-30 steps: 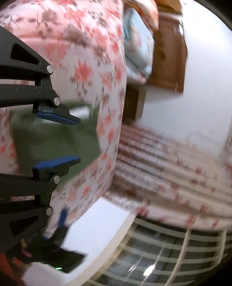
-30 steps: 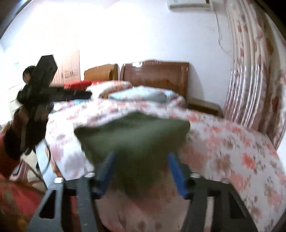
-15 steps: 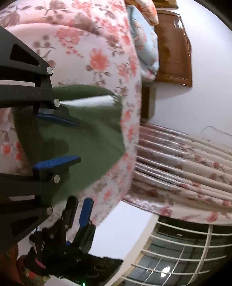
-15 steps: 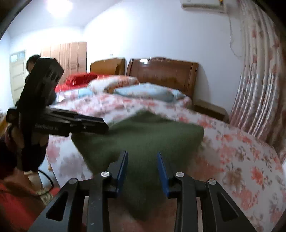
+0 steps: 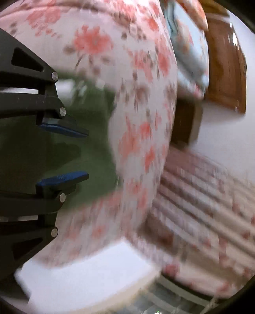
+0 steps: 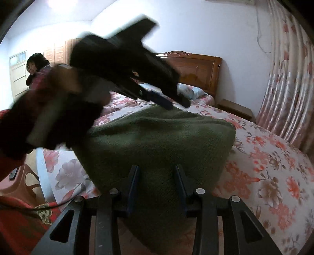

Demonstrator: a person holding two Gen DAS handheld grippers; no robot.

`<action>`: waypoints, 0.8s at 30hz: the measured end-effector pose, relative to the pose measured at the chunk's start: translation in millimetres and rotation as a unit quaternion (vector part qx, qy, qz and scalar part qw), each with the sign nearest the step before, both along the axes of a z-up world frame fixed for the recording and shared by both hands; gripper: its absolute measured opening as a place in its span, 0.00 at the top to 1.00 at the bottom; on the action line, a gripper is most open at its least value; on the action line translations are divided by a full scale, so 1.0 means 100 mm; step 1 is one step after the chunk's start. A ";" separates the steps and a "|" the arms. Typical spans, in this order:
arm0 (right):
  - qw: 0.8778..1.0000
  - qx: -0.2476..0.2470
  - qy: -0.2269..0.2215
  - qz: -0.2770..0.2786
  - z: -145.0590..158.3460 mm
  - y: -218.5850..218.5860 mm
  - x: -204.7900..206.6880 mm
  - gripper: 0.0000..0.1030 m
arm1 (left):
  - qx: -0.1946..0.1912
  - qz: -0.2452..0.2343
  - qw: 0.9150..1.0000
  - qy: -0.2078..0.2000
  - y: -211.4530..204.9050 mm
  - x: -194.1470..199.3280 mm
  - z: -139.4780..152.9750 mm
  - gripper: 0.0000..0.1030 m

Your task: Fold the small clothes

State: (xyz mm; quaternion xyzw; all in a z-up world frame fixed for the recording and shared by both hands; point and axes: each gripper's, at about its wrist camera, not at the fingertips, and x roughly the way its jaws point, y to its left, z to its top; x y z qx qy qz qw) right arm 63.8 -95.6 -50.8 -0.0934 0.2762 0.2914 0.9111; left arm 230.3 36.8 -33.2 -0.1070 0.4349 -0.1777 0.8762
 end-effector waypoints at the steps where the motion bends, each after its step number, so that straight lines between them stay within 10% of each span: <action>1: 1.000 0.003 0.001 0.001 0.00 -0.01 -0.01 0.39 | -0.004 0.014 1.000 0.008 0.08 0.07 -0.12 0.77; 5: 1.000 0.011 -0.001 0.006 0.00 -0.03 -0.02 0.38 | -0.133 0.061 0.989 -0.009 0.53 -0.02 -0.24 0.86; 11: 1.000 0.006 0.005 0.008 0.02 -0.02 0.01 0.31 | -0.122 0.059 0.991 -0.016 0.50 -0.04 -0.25 0.86; 15: 1.000 0.023 0.010 0.010 0.20 -0.09 0.10 0.00 | -0.122 0.060 0.990 -0.032 0.52 -0.07 -0.25 0.86; 24: 0.997 0.051 0.040 -0.034 0.31 -0.22 1.17 0.00 | -0.148 0.063 0.987 -0.031 0.61 -0.06 -0.29 0.86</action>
